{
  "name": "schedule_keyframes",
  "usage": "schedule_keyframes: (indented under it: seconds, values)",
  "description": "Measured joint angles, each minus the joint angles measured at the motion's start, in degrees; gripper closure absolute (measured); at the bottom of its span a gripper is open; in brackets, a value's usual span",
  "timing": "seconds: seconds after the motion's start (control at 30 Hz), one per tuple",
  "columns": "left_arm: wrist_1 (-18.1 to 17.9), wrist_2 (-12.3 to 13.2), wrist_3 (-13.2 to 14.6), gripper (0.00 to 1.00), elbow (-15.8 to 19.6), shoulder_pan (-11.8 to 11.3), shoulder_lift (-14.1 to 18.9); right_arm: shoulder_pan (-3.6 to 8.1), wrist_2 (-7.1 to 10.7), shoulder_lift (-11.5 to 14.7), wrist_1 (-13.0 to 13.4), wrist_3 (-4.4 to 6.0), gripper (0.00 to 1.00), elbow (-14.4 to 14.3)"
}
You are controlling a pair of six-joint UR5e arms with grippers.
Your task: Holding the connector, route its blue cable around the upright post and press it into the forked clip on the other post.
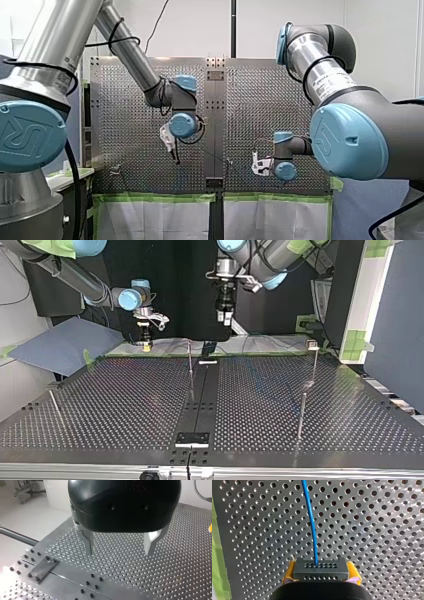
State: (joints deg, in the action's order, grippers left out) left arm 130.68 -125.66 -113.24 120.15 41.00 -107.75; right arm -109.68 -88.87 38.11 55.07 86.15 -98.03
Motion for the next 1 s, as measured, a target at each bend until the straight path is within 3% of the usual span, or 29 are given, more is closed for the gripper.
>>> schedule_keyframes:
  seconds: [0.33, 0.8, 1.0]
  values:
    - [-0.66, 0.18, 0.14, 0.0, 4.24, -0.48, 4.9, -0.05, 0.0, 0.0, -0.02, -0.02, 1.0, 0.01]
    - [-2.55, 0.02, 0.68, 0.0, 4.63, -1.17, 12.11, -0.12, 0.0, 0.0, -0.17, -0.16, 1.0, -0.02]
    - [-2.63, 0.37, 0.83, 0.0, 4.79, -1.49, 13.38, -0.13, 0.0, 0.0, -0.22, -0.17, 1.0, 0.0]
